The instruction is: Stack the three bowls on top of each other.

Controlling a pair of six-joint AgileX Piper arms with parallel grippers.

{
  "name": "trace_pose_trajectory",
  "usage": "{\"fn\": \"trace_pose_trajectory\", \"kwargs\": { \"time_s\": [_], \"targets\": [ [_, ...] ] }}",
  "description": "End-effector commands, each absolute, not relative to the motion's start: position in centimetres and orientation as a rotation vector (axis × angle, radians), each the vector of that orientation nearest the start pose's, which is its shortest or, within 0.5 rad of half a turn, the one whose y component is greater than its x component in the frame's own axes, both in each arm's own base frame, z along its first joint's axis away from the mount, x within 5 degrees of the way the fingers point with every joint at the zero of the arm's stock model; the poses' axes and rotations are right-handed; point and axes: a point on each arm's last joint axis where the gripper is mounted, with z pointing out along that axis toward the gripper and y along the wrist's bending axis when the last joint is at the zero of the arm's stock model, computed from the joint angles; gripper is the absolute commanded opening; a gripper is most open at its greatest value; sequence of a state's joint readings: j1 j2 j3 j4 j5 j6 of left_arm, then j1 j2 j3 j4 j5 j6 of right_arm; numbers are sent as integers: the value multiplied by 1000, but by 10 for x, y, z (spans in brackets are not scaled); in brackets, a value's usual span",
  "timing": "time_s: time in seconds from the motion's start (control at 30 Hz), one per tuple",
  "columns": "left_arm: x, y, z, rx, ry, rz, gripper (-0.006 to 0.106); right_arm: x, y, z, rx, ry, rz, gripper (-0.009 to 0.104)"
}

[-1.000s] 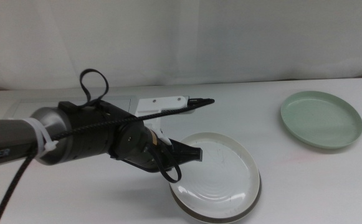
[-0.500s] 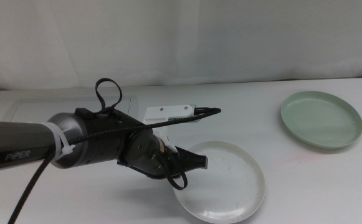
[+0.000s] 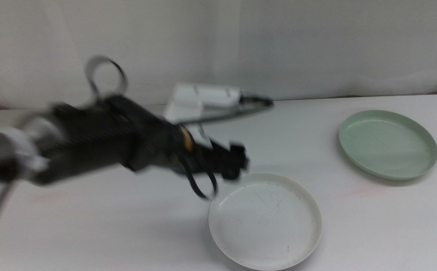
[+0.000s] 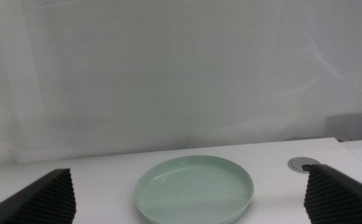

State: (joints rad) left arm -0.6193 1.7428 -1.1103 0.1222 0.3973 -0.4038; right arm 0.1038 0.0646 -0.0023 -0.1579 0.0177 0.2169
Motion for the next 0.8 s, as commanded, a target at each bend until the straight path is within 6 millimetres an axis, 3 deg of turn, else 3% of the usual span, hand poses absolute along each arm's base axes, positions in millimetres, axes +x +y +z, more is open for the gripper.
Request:
{"fn": "trace_pose_trajectory", "kwargs": {
  "time_s": [0.0,0.17,0.27,0.3,0.37,0.4,0.53,0.77],
  "targets": [
    [307,-192,244,387,2412,-266,92,62,6,197,-37,1588,115,103],
    [314,-117,303,229,2299,-105,90,62,6,197,-37,1588,115,103],
    [306,-73,323,191,2306,72,79,62,6,197,-37,1588,115,103],
    [301,-57,329,160,2322,128,69,62,6,197,-37,1588,115,103],
    [289,-30,336,71,2354,205,38,62,6,197,-37,1588,115,103],
    [276,-10,342,-54,2334,210,0,62,6,197,-37,1588,115,103],
    [237,10,352,-148,2208,189,-1,62,6,197,-37,1588,115,103],
    [157,6,343,-104,1907,63,-1,62,6,197,-37,1588,115,103]
  ]
}}
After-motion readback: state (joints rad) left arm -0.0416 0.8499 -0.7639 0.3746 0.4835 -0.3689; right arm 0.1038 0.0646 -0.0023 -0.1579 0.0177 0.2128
